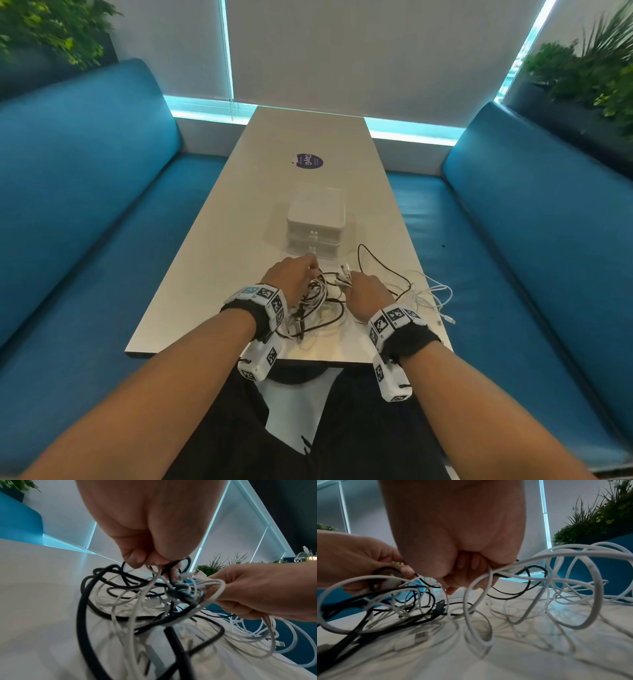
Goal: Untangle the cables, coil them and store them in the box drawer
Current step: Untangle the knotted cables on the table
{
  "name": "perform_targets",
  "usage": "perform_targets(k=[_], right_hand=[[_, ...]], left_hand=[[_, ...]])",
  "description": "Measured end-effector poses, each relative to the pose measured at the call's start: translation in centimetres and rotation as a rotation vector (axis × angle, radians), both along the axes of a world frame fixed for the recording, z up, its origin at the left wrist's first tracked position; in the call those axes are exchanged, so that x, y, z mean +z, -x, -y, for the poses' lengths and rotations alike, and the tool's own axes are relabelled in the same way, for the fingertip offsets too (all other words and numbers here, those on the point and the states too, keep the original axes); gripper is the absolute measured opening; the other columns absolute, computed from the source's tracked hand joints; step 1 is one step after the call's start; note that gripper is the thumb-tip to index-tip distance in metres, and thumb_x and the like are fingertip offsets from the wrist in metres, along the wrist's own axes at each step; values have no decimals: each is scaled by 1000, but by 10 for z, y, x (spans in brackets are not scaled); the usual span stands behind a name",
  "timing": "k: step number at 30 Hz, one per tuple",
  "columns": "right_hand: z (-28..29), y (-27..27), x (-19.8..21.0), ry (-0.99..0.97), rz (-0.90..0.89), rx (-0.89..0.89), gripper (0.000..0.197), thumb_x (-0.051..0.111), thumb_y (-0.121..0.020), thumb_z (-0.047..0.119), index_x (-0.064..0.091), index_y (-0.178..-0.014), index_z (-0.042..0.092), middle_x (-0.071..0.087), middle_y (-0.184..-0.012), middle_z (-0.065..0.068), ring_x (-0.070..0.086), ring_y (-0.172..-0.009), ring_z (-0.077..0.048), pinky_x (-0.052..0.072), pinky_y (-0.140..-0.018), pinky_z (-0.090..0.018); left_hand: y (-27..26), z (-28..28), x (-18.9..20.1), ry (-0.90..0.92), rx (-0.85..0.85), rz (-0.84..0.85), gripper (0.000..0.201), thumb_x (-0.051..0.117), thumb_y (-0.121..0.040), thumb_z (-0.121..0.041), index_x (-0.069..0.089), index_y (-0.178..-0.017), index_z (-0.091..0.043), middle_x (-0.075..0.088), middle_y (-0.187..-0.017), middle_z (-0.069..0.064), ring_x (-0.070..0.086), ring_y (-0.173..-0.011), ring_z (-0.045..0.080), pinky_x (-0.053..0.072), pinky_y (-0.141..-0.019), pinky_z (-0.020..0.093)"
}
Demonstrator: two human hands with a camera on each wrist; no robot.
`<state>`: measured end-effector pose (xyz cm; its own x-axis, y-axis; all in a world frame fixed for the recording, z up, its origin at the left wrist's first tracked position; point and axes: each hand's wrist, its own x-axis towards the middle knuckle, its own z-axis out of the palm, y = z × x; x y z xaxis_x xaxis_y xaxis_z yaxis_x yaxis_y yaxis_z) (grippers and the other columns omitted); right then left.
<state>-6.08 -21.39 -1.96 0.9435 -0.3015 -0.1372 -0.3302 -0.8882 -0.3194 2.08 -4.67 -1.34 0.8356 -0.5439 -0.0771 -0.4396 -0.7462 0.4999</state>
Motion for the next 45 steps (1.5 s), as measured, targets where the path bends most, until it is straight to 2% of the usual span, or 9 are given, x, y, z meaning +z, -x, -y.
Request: perform_targets(k=[6,12,18,21,26,31,39,42,45], right_hand=[[3,3,-3,30,-10,-6,35,44,-101,42,58,-116,14,64,-110,-14,62,-98,-33,48,-79,-37],[-1,3,-2,43,-4,-9,35,43,-101,44,58,-115,16,64,-110,-12,62,-98,-32,48,-77,-36],[-1,2,-1,51,-3,-12,34,43,-100,45,58,-115,18,63,-108,-10,62,-94,-29,48,-75,-35],[-1,1,-1,58,-4,-10,33,43,-100,44,59,-113,18,64,-106,-10,63,-93,-29,49,-75,-34],[2,2,-3,64,-16,-14,26,44,-99,33,60,-111,16,66,-107,-11,64,-93,-30,52,-79,-37],[8,4,-5,85,-46,-56,28,44,-99,27,58,-119,14,64,-112,-12,63,-99,-31,50,-80,-37],[3,-1,-3,75,-26,-75,27,44,-97,25,61,-115,16,64,-109,-10,64,-94,-30,47,-72,-34],[2,-2,0,80,-28,-75,26,44,-97,24,60,-114,15,63,-109,-11,63,-93,-30,45,-71,-34],[4,0,1,87,-31,-73,25,44,-98,24,60,-115,14,63,-110,-11,63,-95,-30,44,-72,-33]], left_hand=[[6,-5,5,-47,-72,154,31,58,-92,-55,49,-100,-26,59,-80,-10,52,-70,13,34,-62,32],[11,-1,13,-309,-75,370,51,70,-72,-64,47,-96,-25,54,-93,-7,52,-94,22,32,-91,42],[10,-3,16,-377,-101,334,72,67,-70,-75,40,-110,-22,54,-76,-9,53,-75,21,29,-92,43],[12,-5,22,-478,-108,464,63,58,-70,-82,45,-100,-29,55,-76,-6,48,-87,22,29,-92,45],[8,-10,22,-420,-128,427,39,42,-94,-61,53,-83,-25,51,-73,-6,52,-93,23,27,-93,45],[-4,-24,21,-428,-187,341,20,43,-90,-42,45,-80,-24,47,-77,-3,46,-92,24,29,-91,44],[-15,-28,18,-381,-162,434,43,49,-98,-53,74,-94,-17,45,-117,1,37,-104,28,35,-89,41],[-13,-22,18,-322,-144,358,47,42,-102,-52,68,-87,-14,54,-107,6,46,-93,26,38,-76,37],[-10,-20,17,-243,-72,221,48,45,-100,-53,51,-67,-18,56,-77,2,53,-70,22,34,-59,32]])
